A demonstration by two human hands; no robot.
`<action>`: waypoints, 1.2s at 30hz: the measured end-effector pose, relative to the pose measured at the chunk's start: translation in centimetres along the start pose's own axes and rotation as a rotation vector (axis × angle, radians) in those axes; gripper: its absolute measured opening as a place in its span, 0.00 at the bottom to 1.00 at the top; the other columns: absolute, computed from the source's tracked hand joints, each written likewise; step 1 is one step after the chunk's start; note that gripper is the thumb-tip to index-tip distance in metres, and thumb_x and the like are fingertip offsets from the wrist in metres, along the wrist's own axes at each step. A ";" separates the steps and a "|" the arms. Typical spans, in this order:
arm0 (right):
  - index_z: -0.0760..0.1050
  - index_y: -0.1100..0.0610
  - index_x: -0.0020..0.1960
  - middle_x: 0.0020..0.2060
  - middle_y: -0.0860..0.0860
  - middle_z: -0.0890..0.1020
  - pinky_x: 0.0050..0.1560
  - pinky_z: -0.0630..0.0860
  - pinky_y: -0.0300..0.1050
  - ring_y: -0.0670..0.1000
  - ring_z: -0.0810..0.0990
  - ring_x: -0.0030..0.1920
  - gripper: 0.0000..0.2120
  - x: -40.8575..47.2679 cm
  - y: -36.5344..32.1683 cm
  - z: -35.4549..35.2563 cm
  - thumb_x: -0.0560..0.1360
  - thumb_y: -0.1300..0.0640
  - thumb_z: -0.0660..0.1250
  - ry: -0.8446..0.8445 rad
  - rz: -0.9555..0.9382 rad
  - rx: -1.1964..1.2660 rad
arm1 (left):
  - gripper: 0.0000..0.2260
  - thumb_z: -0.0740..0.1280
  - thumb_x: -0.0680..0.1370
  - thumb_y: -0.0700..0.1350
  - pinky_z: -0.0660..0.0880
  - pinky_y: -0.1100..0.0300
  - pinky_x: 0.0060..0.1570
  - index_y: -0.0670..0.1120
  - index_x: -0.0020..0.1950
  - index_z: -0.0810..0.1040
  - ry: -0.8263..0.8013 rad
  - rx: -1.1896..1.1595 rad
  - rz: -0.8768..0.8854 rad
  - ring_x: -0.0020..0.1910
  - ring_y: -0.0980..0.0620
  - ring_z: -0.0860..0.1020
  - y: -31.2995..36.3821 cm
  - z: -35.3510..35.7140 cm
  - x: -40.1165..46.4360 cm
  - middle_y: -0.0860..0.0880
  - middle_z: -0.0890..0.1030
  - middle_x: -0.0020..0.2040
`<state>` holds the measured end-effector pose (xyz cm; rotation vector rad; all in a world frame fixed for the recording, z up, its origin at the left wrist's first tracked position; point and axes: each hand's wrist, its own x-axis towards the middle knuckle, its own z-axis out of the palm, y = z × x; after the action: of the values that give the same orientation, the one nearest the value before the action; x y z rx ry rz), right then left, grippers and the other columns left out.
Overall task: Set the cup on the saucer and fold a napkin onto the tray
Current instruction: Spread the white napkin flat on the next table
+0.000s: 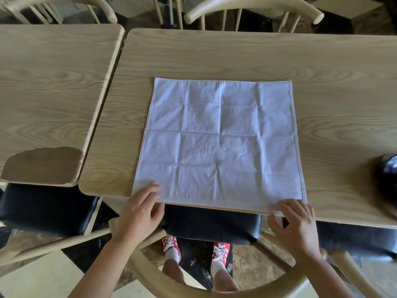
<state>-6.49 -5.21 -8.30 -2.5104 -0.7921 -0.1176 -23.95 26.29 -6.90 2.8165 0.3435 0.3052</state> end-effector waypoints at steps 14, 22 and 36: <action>0.41 0.48 0.75 0.76 0.49 0.46 0.74 0.37 0.53 0.50 0.40 0.75 0.27 6.7 -7.2 6.8 0.79 0.44 0.43 -0.399 0.052 -0.218 | 0.23 0.51 0.79 0.53 0.55 0.37 0.70 0.52 0.75 0.58 -0.289 0.144 -0.002 0.75 0.46 0.54 7.0 7.3 9.4 0.48 0.58 0.76; 0.46 0.53 0.76 0.76 0.51 0.50 0.74 0.41 0.48 0.48 0.45 0.75 0.32 6.1 0.8 2.5 0.76 0.41 0.43 -0.375 0.202 -0.319 | 0.29 0.48 0.77 0.59 0.49 0.44 0.73 0.53 0.77 0.48 -0.253 0.222 -0.262 0.76 0.44 0.47 -1.6 4.4 7.1 0.43 0.49 0.78; 0.45 0.50 0.76 0.76 0.52 0.49 0.74 0.42 0.57 0.52 0.44 0.76 0.28 15.5 -7.3 6.3 0.78 0.51 0.50 -0.221 0.081 -0.140 | 0.25 0.52 0.79 0.51 0.51 0.39 0.70 0.48 0.75 0.56 -0.167 0.080 0.132 0.75 0.46 0.56 5.6 6.0 17.3 0.45 0.59 0.76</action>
<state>1.81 10.97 -7.16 -2.7167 -0.7899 0.1391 -4.93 24.09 -7.85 2.9241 0.1370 0.0834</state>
